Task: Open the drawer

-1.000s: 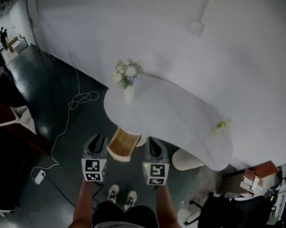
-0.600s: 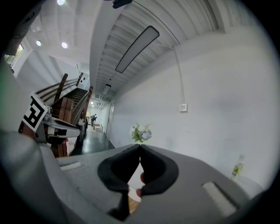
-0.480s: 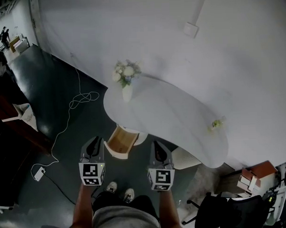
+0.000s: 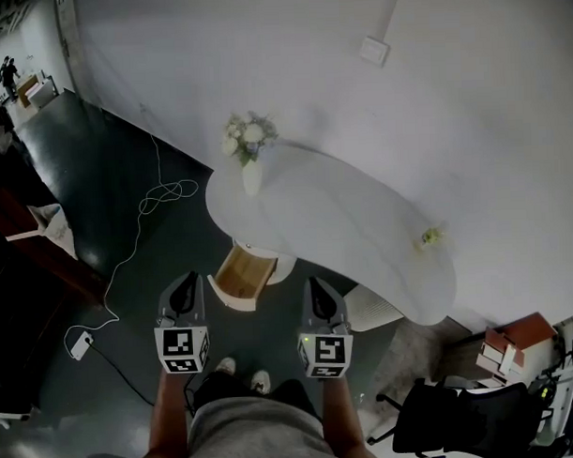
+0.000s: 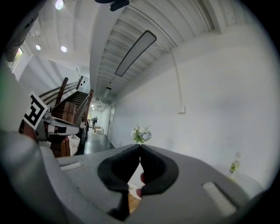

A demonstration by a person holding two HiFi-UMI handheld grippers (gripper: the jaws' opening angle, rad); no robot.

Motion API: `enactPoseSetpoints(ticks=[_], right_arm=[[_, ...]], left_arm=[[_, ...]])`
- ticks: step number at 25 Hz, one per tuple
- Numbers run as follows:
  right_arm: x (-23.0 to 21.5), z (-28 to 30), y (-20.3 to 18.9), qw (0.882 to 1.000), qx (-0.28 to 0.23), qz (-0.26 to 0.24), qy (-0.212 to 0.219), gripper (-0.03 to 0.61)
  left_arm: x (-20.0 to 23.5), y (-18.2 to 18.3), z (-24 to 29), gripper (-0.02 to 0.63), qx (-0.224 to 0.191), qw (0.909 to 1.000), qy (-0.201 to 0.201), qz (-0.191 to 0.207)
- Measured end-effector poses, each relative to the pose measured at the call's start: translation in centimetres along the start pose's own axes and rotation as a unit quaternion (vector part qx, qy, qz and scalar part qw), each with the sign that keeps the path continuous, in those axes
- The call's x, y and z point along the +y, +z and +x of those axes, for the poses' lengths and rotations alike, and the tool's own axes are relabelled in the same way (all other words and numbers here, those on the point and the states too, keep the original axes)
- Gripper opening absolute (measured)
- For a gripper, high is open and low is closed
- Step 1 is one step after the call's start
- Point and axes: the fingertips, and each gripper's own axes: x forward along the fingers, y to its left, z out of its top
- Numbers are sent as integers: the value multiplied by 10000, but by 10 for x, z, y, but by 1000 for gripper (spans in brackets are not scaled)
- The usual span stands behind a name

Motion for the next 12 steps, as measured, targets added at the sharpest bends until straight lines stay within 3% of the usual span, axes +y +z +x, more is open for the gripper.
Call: enactPoseSetpoints(ticks=[12], right_arm=[[0,-9,-6,10000,36,13,7,5]], left_arm=[[-14,0,-6,20,-18,9999,-76,69]])
